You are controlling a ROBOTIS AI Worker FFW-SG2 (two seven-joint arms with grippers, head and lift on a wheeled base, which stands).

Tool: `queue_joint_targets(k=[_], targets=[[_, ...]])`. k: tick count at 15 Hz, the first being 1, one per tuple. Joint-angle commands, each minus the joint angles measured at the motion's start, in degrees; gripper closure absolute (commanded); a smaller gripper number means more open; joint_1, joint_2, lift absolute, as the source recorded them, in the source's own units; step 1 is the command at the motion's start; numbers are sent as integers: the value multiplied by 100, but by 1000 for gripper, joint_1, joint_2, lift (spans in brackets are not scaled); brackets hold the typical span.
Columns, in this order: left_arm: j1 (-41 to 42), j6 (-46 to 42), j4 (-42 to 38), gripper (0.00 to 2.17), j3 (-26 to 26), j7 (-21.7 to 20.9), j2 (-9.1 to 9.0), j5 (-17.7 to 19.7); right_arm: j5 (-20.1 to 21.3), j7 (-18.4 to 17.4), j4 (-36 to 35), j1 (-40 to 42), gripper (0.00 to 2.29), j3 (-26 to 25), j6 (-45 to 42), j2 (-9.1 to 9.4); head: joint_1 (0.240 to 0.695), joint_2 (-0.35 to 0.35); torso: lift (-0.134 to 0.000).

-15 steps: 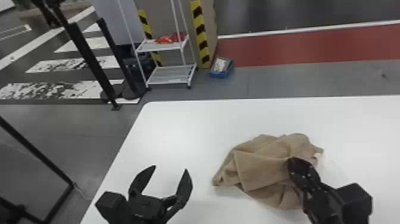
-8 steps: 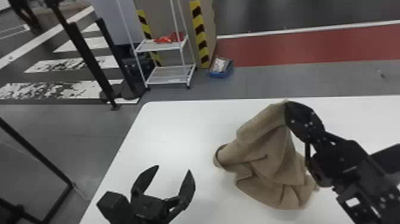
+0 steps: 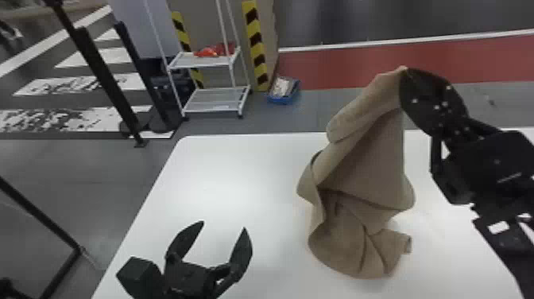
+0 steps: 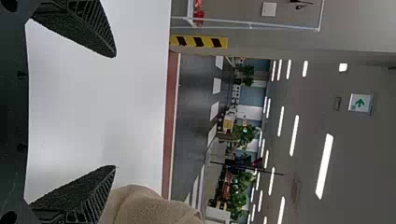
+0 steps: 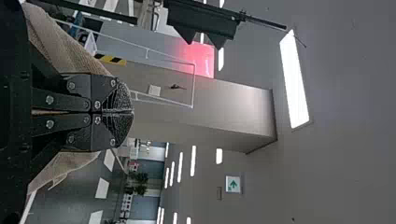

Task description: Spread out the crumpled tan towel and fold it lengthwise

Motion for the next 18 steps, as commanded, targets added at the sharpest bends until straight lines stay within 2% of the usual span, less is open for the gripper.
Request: queue_joint_targets(k=[1, 3, 5, 8, 9, 10, 12, 14, 18], targets=[[3, 11, -6, 16, 3, 0, -59, 0, 33, -2, -280, -78, 1541, -146, 245, -5, 695, 236, -124], [3, 11, -15, 16, 3, 0, -59, 0, -20, -2, -438, -43, 1541, -436, 315, -32, 695, 224, -124], [-23, 64, -15, 16, -5, -44, -59, 0, -55, -10, -561, 45, 1541, -884, 350, -155, 695, 191, -124], [-67, 116, 46, 19, -243, -97, -59, -70, -574, -28, -579, 116, 1541, -1508, 315, -190, 695, 134, -124], [-76, 152, 82, 22, -366, -176, -59, -96, -583, -28, -596, 124, 1541, -1517, 315, -190, 695, 77, -124], [-102, 204, 134, 29, -506, -273, -59, -96, -583, -28, -596, 124, 1541, -1508, 332, -190, 695, 53, -124], [-225, 204, 380, 39, -1034, -194, -59, -378, -591, -28, -605, 116, 1541, -1385, 332, -181, 695, 8, -124], [-436, 204, 697, 87, -1587, 307, -59, -729, -565, -10, -702, 116, 1538, -1253, 332, -164, 695, -44, -124], [-788, 169, 1171, 90, -2572, 1441, -59, -1204, -565, -10, -781, 116, 1541, -1174, 455, -155, 695, -94, -124]])
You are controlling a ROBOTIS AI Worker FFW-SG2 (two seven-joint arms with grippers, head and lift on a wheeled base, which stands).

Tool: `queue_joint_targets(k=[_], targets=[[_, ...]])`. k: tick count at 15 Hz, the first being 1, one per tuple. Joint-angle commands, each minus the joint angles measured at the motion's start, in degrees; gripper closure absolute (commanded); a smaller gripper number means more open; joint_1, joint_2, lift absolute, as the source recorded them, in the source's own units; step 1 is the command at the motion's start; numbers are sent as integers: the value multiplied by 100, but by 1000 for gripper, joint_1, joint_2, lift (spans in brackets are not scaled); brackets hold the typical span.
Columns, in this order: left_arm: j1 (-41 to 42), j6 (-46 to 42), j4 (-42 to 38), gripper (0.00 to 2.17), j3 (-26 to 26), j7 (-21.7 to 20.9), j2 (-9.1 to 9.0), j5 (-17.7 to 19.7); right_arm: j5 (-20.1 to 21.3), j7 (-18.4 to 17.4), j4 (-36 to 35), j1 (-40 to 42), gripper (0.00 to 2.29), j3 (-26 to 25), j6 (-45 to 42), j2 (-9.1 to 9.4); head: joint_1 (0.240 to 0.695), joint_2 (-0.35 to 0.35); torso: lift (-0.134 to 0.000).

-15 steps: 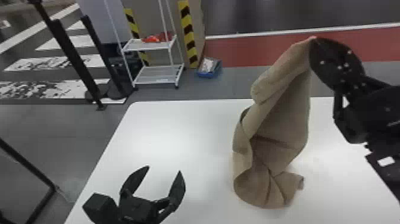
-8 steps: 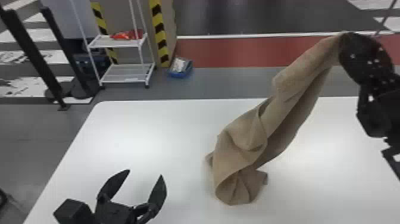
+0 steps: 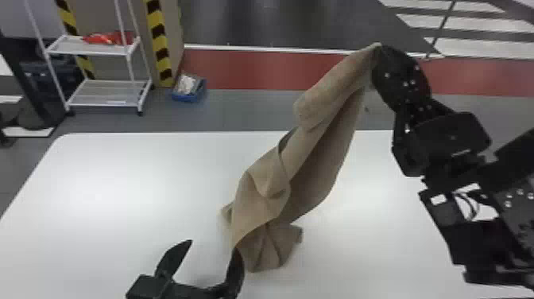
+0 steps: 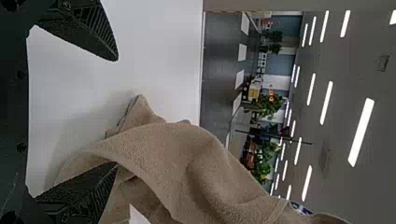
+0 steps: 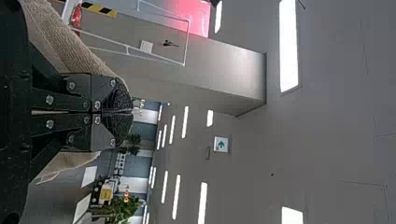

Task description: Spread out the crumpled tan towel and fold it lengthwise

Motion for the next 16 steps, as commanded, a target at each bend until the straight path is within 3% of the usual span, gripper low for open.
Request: queue_joint_targets(k=[1, 4, 7, 8, 10, 12, 16], targets=[[-215, -1, 302, 93, -535, 333, -59, -255, -18, 0, -54, 0, 1538, 14, 69, 0, 695, -105, -124], [-364, 69, 452, 205, -641, 430, -59, -290, -18, 0, -80, 0, 1538, 23, 105, -17, 695, -163, -124], [-531, 491, 619, 326, -632, 685, -59, -281, -71, 9, -107, 18, 1538, -39, 122, -35, 695, -175, -124], [-549, 842, 583, 734, -579, 694, -59, -255, -115, 9, -142, 9, 1538, -56, 157, -35, 695, -173, -124], [-514, 1282, 496, 1760, -447, 755, -59, -185, -238, 9, -186, 27, 1538, -206, 210, -44, 695, -171, -124], [-329, 1317, 39, 1858, -219, 782, -59, -123, -273, 9, -195, 44, 1538, -346, 210, -123, 695, -164, -124], [383, 1440, -1781, 1862, 520, 562, 17, 228, -422, 9, -186, 53, 1538, -689, 263, -263, 695, -134, -124]])
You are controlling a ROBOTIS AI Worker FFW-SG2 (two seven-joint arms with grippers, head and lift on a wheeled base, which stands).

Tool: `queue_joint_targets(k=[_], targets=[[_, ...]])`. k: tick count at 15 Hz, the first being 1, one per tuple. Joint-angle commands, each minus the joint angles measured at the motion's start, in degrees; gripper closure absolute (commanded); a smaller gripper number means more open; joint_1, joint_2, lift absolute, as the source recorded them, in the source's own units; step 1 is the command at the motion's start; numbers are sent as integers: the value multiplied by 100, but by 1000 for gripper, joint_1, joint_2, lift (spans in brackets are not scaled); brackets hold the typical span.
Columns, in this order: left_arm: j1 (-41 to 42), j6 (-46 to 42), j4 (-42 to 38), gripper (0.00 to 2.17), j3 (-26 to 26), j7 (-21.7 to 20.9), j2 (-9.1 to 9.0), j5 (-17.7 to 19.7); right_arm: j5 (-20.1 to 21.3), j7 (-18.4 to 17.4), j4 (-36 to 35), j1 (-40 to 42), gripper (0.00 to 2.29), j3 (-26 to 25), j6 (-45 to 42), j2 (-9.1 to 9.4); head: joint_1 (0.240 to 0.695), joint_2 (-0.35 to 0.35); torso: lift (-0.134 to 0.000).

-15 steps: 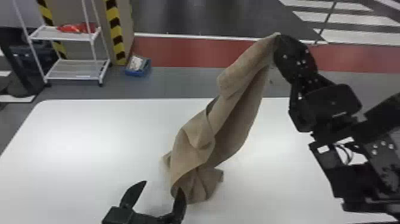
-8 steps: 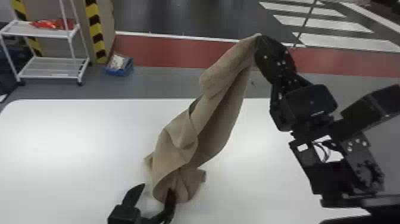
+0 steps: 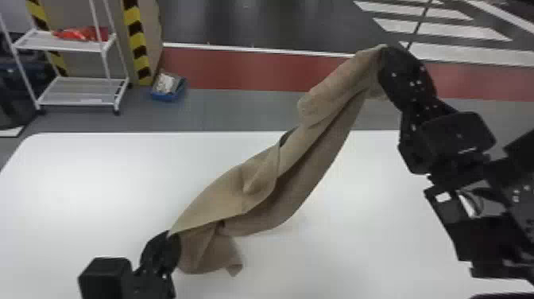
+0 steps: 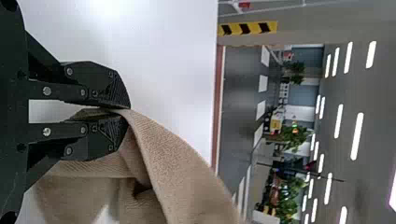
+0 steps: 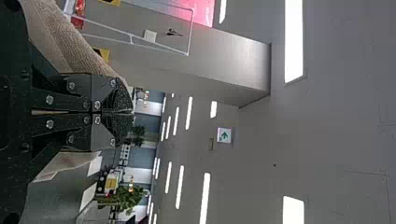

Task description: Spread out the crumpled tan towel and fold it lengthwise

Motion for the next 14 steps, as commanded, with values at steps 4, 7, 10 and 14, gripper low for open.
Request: queue_joint_targets(k=[4, 7, 10, 14], targets=[[358, 29, -1512, 1862, 592, -125, 16, 95, -22, 18, 255, -101, 1538, -281, 11, -128, 695, -79, -124], [-257, 1206, -1916, 1862, 873, -389, -1, 51, 110, 668, 1099, -761, 1538, -422, 485, -154, 663, -66, -124], [-1250, 2525, -2065, 1862, 1181, -599, -45, 33, 4, 1248, 1890, -1420, 1538, -510, 731, -163, 638, -51, -124], [-1971, 2823, -2074, 1862, 1189, -898, -28, -152, -681, 1951, 2285, -1886, 1538, -967, 380, -198, 564, -36, -124]])
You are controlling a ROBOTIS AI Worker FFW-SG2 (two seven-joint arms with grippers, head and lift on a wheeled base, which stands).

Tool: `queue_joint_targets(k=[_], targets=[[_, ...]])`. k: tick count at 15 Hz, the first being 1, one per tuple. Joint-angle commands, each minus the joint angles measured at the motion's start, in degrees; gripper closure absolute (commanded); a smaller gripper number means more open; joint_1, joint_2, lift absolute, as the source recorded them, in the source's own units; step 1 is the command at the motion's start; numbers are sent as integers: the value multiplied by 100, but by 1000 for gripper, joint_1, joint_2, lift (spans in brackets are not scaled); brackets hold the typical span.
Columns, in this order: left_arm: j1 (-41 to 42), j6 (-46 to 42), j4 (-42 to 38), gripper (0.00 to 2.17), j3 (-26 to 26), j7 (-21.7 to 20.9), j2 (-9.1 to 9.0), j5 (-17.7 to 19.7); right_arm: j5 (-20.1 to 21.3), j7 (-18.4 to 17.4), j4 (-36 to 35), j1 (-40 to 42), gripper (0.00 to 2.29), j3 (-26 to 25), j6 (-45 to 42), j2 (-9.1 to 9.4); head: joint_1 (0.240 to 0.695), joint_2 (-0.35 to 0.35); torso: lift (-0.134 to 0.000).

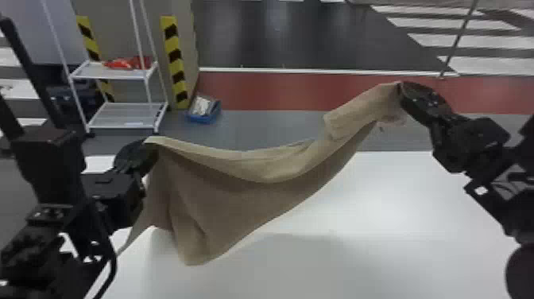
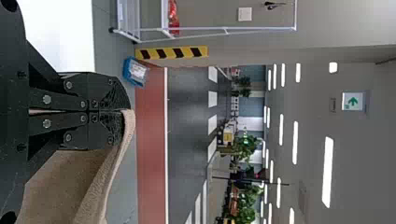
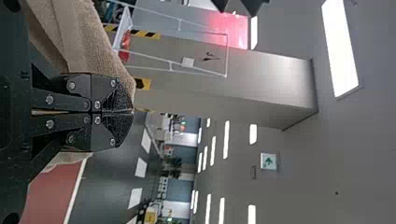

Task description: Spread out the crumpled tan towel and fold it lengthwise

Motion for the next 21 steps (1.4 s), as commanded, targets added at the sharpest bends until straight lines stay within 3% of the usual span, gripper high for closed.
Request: queue_joint_targets(k=[1, 2, 4, 6, 8, 9, 11, 14, 15, 16, 17, 19, 21], targets=[[-39, 9, -121, 1858, 102, -147, 50, -26, -605, 353, 35, 42, 1538, -483, -235, -35, 548, -38, -124], [163, -43, -138, 1858, 163, -244, 50, -18, -860, 837, 35, 236, 1538, -764, -288, -35, 535, -44, -124], [708, -553, -77, 1858, 225, -490, 59, -26, -930, 1505, 17, 780, 1538, -1151, -745, -35, 532, -59, -124], [998, -1028, 301, 1858, -48, -824, 68, -352, -368, 2102, 211, 1211, 1538, -1362, -1483, -44, 596, -88, -124], [1060, -1256, 688, 1862, -505, -1404, 68, -923, 238, 2621, 597, 1378, 1538, -1590, -2204, -88, 660, -118, -124], [1025, -1274, 881, 1862, -724, -1518, 68, -1116, 625, 2665, 773, 1396, 1538, -1608, -2362, -167, 693, -145, -124], [787, -1256, 1347, 1862, -1155, -1826, 68, -1547, 1205, 2682, 1090, 1431, 1538, -1599, -2696, -334, 695, -228, -124], [260, -1081, 2042, 1858, -1972, -2001, 6, -2347, 1425, 2726, 1538, 1290, 1538, -1599, -2678, -457, 695, -308, -124], [110, -1063, 2173, 1858, -2157, -2010, -11, -2461, 1425, 2726, 1626, 1255, 1538, -1617, -2678, -492, 695, -350, -124], [-57, -1010, 2332, 1804, -2368, -2001, -17, -2531, 1425, 2726, 1678, 1246, 1538, -1634, -2661, -518, 695, -350, -124], [-197, -764, 2455, 1393, -2500, -1984, -17, -2646, 1425, 2726, 1705, 1246, 1538, -1652, -2661, -509, 695, -350, -124], [-180, -641, 2437, 16, -2544, -1940, -17, -2769, 1416, 2726, 1705, 1273, 1538, -1740, -2661, -509, 695, -350, -124], [5, -448, 2094, -1, -2306, -1931, -17, -2769, 1355, 2735, 1705, 1299, 1538, -1801, -2661, -509, 695, -350, -124]])
